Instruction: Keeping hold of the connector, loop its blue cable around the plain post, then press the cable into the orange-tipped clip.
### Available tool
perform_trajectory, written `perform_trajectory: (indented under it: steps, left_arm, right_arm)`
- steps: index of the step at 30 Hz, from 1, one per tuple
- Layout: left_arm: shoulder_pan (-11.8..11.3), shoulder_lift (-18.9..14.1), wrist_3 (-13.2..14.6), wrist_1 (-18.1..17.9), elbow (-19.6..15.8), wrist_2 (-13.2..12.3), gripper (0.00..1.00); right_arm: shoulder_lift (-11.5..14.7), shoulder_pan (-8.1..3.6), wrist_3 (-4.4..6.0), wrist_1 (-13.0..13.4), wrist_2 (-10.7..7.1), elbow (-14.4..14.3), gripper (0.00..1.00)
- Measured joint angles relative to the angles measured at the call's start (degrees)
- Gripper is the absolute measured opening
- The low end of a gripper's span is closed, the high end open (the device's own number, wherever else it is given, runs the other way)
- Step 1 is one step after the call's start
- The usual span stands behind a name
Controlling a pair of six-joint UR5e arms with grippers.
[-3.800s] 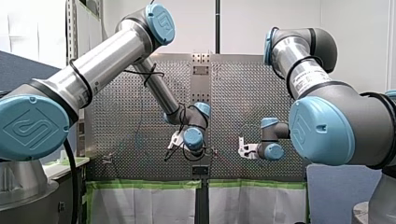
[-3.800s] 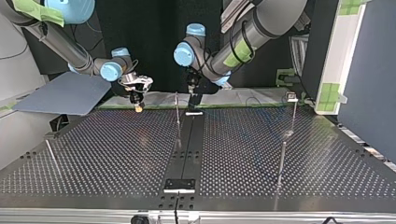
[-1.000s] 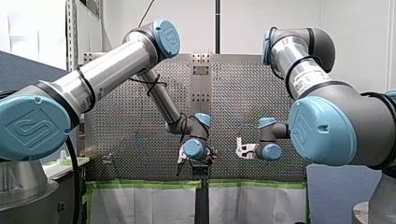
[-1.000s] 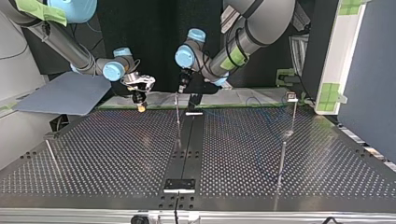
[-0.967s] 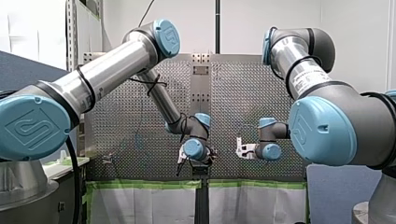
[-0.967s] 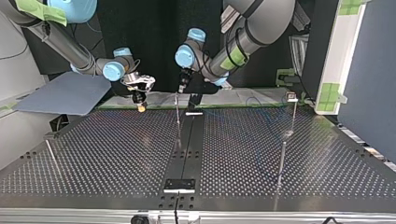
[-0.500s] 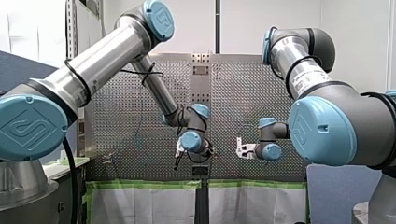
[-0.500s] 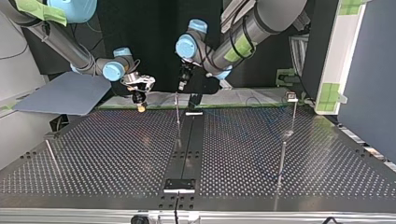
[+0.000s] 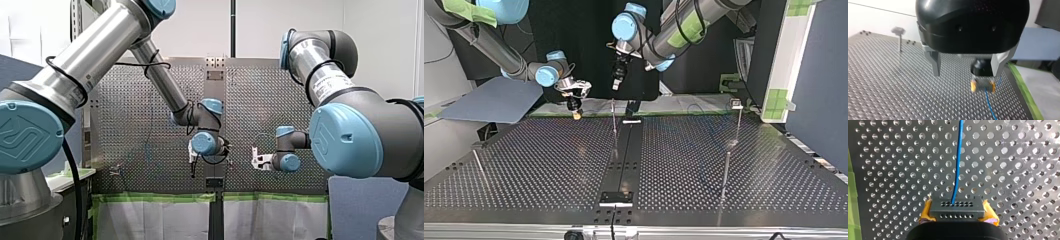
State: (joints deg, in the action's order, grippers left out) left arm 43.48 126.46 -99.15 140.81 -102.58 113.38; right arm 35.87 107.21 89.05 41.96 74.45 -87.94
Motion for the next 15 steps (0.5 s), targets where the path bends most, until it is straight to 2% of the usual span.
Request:
perform_trajectory:
  steps: [4, 7, 15]
  left_arm:
    - [1.85, -2.42, -1.75, -0.42, -2.44, 2.41, 1.0]
    - [2.12, -4.31, -2.28, -0.65, -4.32, 3.68, 1.0]
    - [2.41, -9.16, -2.9, -0.69, -9.17, 3.49, 1.0]
  right_arm:
    - [0.01, 0.11, 0.0, -0.06, 0.0, 0.0, 0.0]
    - [0.0, 0.14, 0.0, -0.2, 0.0, 0.0, 0.0]
    - [0.02, 0.12, 0.0, -0.3, 0.0, 0.0, 0.0]
